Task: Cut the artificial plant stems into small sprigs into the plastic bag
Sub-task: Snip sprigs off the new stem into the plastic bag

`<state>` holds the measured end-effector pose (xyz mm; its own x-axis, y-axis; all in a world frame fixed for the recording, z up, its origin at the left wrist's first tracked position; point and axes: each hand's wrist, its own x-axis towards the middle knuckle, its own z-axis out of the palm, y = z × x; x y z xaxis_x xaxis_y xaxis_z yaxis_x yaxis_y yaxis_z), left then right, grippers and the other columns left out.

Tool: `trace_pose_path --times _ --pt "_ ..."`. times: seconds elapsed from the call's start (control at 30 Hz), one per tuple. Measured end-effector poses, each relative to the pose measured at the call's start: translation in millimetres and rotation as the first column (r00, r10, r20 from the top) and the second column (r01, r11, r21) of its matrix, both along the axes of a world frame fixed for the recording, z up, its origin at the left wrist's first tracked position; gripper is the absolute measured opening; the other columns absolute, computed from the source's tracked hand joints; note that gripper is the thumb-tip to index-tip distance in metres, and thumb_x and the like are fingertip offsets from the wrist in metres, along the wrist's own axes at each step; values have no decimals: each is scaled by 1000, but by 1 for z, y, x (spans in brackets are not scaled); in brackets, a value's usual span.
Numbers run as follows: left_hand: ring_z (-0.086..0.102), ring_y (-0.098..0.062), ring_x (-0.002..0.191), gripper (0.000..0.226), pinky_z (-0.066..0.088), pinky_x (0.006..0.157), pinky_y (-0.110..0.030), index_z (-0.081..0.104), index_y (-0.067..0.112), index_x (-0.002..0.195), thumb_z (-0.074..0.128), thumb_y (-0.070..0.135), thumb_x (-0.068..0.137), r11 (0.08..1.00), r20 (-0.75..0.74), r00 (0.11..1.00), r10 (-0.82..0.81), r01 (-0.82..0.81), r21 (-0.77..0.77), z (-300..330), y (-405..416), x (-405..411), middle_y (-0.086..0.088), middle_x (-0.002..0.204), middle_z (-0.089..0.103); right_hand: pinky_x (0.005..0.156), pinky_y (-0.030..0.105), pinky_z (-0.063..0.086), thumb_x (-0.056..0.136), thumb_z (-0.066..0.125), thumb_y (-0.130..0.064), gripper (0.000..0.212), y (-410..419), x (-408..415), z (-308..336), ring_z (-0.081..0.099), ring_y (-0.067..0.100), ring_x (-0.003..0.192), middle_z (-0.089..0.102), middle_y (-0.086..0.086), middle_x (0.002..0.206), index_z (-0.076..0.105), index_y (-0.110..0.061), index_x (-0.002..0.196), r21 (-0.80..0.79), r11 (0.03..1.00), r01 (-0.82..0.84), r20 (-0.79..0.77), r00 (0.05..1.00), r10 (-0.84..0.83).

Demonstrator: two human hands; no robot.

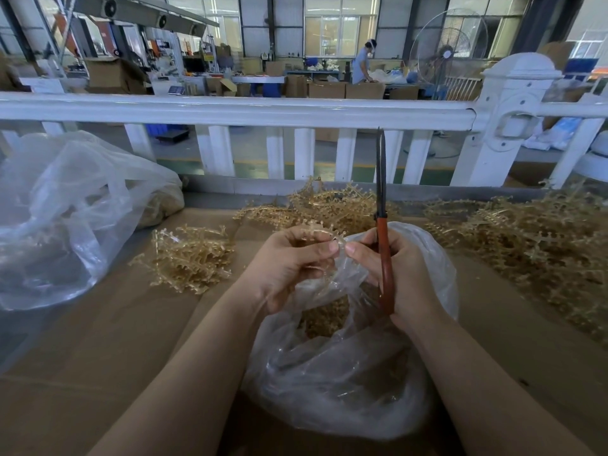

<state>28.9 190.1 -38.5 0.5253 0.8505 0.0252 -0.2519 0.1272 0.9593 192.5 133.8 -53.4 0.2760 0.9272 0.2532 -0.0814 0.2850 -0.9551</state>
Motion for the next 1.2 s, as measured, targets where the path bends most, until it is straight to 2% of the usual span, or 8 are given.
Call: trace_pose_path --times 0.1,0.23,0.43,0.63,0.77,0.87,1.0,1.2 --pt "62 -15 61 23 51 58 -22 62 11 79 80 6 65 994 36 996 75 -78 74 0 1 1 -5 68 65 47 11 44 79 80 -12 18 0 0 0 55 -1 48 60 -12 57 62 -14 80 -5 1000 -24 0 1000 24" --pt "62 -15 59 30 51 58 -23 56 12 75 80 -3 65 973 66 988 141 -151 176 1 -1 3 -6 66 66 41 10 40 70 81 -21 25 -2 -1 2 53 -1 41 58 -12 53 61 -11 81 -24 997 -79 -13 997 78" --pt "62 -11 54 36 48 53 -17 49 10 77 78 -11 72 944 12 980 197 -193 267 0 -1 4 -5 64 67 45 9 42 65 81 -30 32 -3 -2 3 56 -1 46 65 1 70 64 -10 83 -44 997 -62 5 998 62" --pt "58 -5 55 30 46 55 -16 49 9 82 77 -1 78 954 -55 981 185 -166 250 -1 0 3 5 61 64 50 9 45 83 75 -4 14 -4 0 3 59 -1 51 63 7 78 62 -7 86 -16 995 -100 -37 994 99" --pt "59 -7 63 45 45 59 -21 56 7 94 86 18 62 984 -151 981 121 -99 145 0 -2 3 3 72 66 50 11 44 83 75 -4 15 -1 0 0 56 1 51 59 1 71 62 -10 82 -12 999 -45 16 999 45" --pt "61 -7 66 31 44 61 -22 69 11 88 85 19 63 991 -243 969 33 1 137 0 -4 2 3 75 69 50 11 44 83 74 0 17 0 1 -1 56 1 51 61 1 71 61 -11 81 15 999 -34 -16 999 34" --pt "64 -9 62 14 46 56 -18 77 12 79 83 10 66 992 -212 975 69 -44 121 -1 -7 4 -5 72 71 50 10 44 83 75 1 16 3 2 -4 56 0 51 61 -7 64 61 -8 84 14 1000 -11 13 1000 11" --pt "67 -10 63 8 49 56 -17 77 15 72 81 11 67 989 -158 983 95 -76 124 1 -7 5 -7 75 74 64 22 55 69 82 -26 11 3 1 -5 70 12 70 71 -1 71 73 -25 74 13 999 39 43 998 -40"
